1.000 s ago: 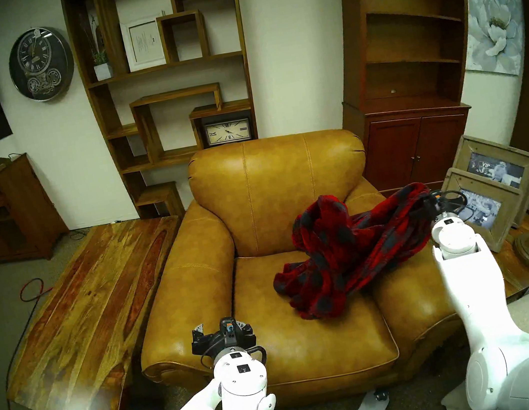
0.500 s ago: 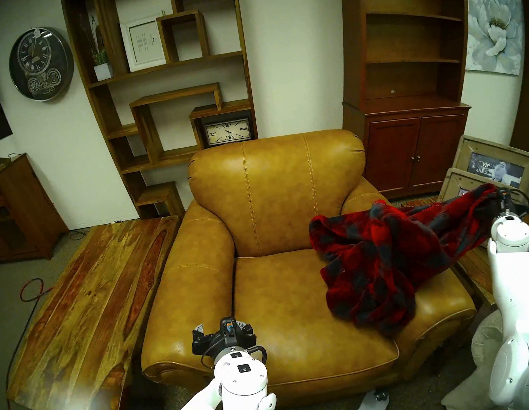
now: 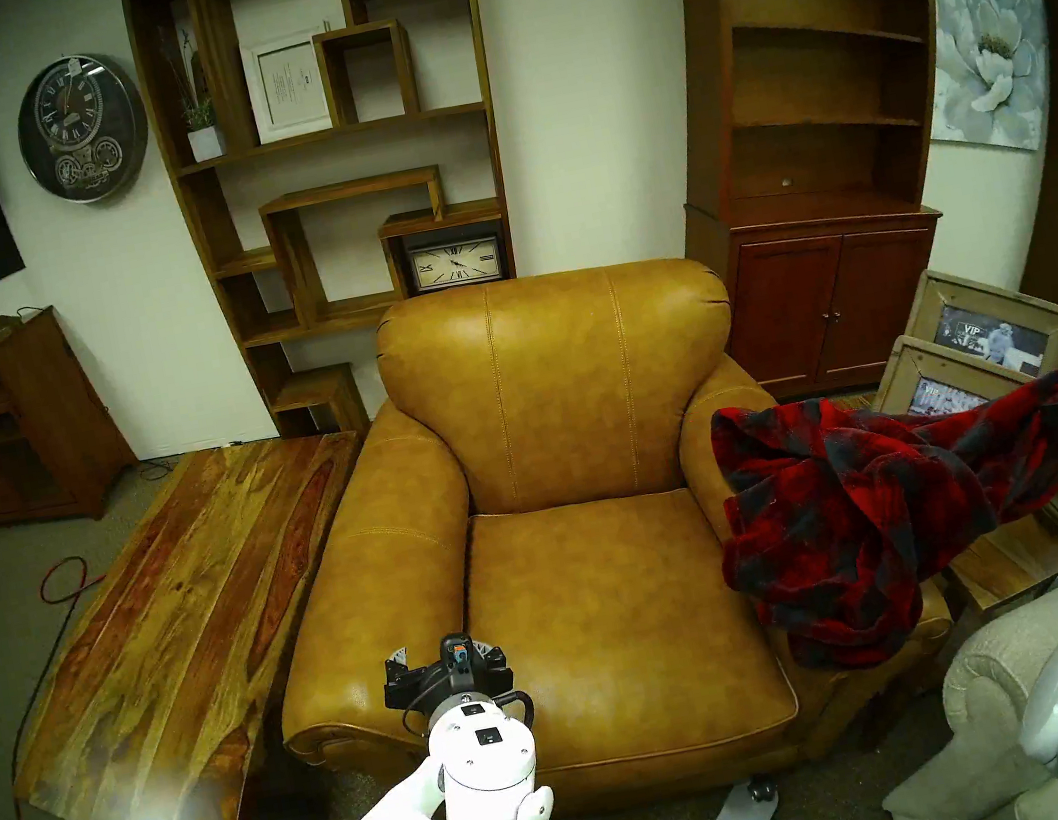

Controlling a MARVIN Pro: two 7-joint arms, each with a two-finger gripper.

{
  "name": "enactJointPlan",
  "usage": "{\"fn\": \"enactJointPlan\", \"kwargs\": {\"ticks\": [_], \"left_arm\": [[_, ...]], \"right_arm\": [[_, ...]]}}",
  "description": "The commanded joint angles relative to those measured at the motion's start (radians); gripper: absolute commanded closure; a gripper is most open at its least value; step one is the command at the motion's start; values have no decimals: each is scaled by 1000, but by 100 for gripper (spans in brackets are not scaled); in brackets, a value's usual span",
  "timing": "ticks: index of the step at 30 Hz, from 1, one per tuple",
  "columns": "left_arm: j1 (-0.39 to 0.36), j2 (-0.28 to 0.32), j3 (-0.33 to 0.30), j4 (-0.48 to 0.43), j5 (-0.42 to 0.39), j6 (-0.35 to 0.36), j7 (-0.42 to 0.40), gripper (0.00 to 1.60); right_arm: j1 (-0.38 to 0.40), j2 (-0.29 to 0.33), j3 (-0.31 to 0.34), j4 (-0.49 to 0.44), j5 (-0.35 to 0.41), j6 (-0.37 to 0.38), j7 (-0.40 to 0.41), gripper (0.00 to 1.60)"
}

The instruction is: Move the blanket from sofa and drape it over the sofa arm

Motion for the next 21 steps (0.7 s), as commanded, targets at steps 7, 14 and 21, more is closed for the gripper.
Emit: {"fn": "enactJointPlan", "kwargs": {"ticks": [7, 14, 21], "left_arm": [[1, 7, 0, -26, 3, 2, 0, 0], [2, 8, 1, -28, 2, 3, 0, 0], [-2, 6, 1, -20, 1, -1, 1, 0]], "right_arm": [[-31, 45, -180, 93, 101, 238, 238, 160], [-14, 118, -227, 190, 57, 201, 359, 0], [-6, 92, -234, 52, 96, 148, 481, 0]]}}
